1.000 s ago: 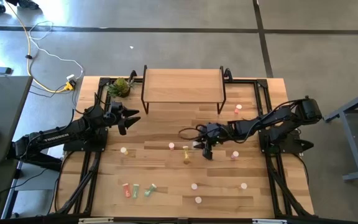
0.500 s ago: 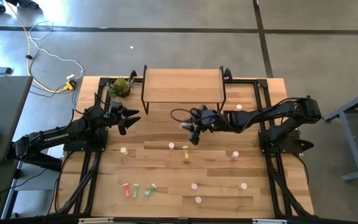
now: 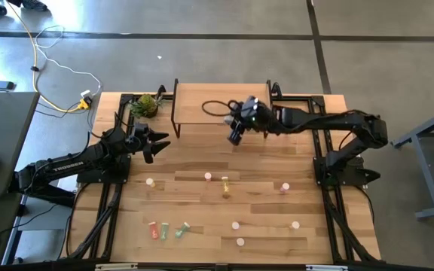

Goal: Pick and place medicine bottles onto shelf by color
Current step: Put the top right blue pill bottle on the shelf

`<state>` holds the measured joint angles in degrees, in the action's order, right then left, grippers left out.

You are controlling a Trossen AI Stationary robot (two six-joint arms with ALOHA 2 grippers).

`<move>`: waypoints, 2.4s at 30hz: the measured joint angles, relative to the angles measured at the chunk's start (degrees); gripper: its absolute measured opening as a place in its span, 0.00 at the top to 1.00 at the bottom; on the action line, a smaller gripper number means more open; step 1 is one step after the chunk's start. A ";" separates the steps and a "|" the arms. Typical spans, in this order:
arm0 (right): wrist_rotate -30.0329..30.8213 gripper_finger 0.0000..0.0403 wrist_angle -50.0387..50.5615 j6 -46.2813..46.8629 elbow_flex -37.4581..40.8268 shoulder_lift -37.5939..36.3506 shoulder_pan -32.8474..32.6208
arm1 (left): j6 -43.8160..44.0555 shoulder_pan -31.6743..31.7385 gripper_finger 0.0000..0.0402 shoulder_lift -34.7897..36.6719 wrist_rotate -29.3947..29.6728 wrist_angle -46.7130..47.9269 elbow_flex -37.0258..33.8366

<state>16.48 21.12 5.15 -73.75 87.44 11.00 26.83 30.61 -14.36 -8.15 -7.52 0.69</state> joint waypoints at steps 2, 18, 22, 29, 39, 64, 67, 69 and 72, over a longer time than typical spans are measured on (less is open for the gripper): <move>-0.43 0.73 1.95 -2.02 -1.86 0.00 1.70 | 0.00 0.00 0.42 -0.01 -0.02 -0.01 0.02; -5.22 0.73 23.44 -18.05 -20.81 -0.07 14.68 | 0.00 0.00 0.42 -0.01 -0.02 -0.01 0.02; -5.64 0.73 26.40 -16.85 -22.58 -0.26 17.88 | 0.02 0.00 0.42 0.01 -0.02 -0.01 0.00; -12.32 0.73 24.57 -11.19 -12.93 -4.04 24.12 | 0.15 0.00 0.42 0.01 -0.02 -0.03 0.00; -15.28 0.73 12.52 -11.40 2.98 -7.92 26.85 | 0.12 0.00 0.42 0.00 -0.02 -0.04 0.00; -19.99 0.73 6.64 -7.47 2.90 -3.04 32.07 | 0.04 0.00 0.42 0.01 0.00 -0.05 0.01; -19.64 0.73 6.46 -7.08 2.90 -2.30 32.02 | 0.04 0.00 0.42 0.00 0.00 -0.05 0.00; -19.09 0.73 6.38 -7.07 2.90 -2.00 32.03 | 0.07 0.00 0.42 0.01 0.00 -0.05 0.00; -18.46 0.73 6.41 -7.56 2.90 -1.97 32.03 | 0.06 0.00 0.42 -0.01 0.00 -0.05 0.00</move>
<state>-1.98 27.52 -2.41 -70.85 85.47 43.03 26.89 30.61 -14.37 -8.14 -7.57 0.69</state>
